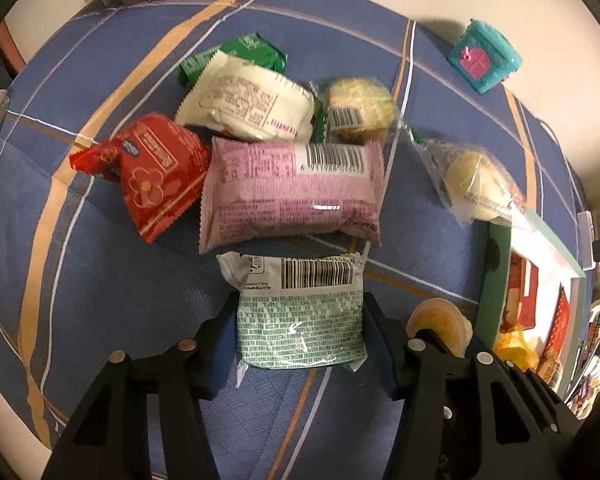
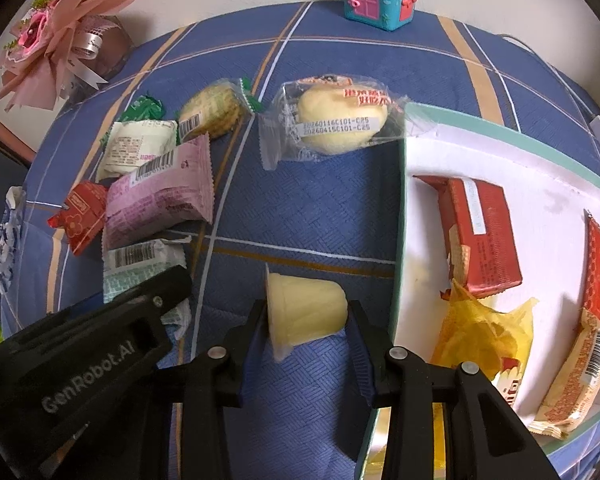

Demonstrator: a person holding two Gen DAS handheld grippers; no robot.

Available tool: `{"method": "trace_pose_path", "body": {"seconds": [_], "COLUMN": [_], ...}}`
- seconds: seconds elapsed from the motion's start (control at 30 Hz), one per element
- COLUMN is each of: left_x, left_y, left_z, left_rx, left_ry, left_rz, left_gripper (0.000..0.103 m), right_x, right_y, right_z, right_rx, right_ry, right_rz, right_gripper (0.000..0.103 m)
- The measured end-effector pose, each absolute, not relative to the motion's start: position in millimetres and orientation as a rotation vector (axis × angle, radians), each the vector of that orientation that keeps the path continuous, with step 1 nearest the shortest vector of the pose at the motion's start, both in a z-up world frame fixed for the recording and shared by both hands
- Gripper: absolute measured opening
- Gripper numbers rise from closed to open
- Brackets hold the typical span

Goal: Organize snacks
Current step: 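Lift and carry the green-white packet and cream cup cake over the white tray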

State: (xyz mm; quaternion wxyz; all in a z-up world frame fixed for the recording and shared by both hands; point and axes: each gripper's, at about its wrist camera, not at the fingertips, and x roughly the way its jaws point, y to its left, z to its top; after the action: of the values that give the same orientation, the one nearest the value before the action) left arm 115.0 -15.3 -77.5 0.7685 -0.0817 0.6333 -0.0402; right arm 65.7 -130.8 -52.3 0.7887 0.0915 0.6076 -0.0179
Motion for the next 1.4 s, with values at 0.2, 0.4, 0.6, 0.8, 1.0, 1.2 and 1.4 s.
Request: {"method": "trace_pose_path", "body": {"seconds": [0.2, 0.4, 0.6, 0.8, 1.0, 1.2, 1.4], "left_x": [109, 107, 111, 111, 112, 113, 114], "left_y": [-4, 6, 9, 10, 13, 7, 3], "left_z": [-50, -28, -44, -54, -58, -67, -73], "left_rx": [-0.2, -0.214, -0.231, -0.231, -0.231, -0.228, -0.225], "left_ry": [1.318, 1.276, 1.313, 1.348, 1.36, 1.375, 1.387], "left_rz": [-0.094, -0.095, -0.072, -0.063, -0.056, -0.042, -0.034], "left_gripper": [0.059, 0.059, 0.059, 0.059, 0.059, 0.059, 0.059], "right_x": [68, 70, 69, 72, 78, 83, 87], "right_y": [-137, -138, -140, -140, -141, -136, -124], "right_z": [-35, -24, -32, -37, -53, -59, -64], "right_rx": [0.214, 0.208, 0.231, 0.224, 0.272, 0.266, 0.213], "right_ry": [1.277, 1.255, 1.268, 1.259, 1.29, 1.292, 1.29], "right_rz": [-0.041, -0.037, -0.037, -0.038, -0.025, -0.023, -0.03], "right_gripper": [0.033, 0.031, 0.032, 0.037, 0.042, 0.042, 0.042]}}
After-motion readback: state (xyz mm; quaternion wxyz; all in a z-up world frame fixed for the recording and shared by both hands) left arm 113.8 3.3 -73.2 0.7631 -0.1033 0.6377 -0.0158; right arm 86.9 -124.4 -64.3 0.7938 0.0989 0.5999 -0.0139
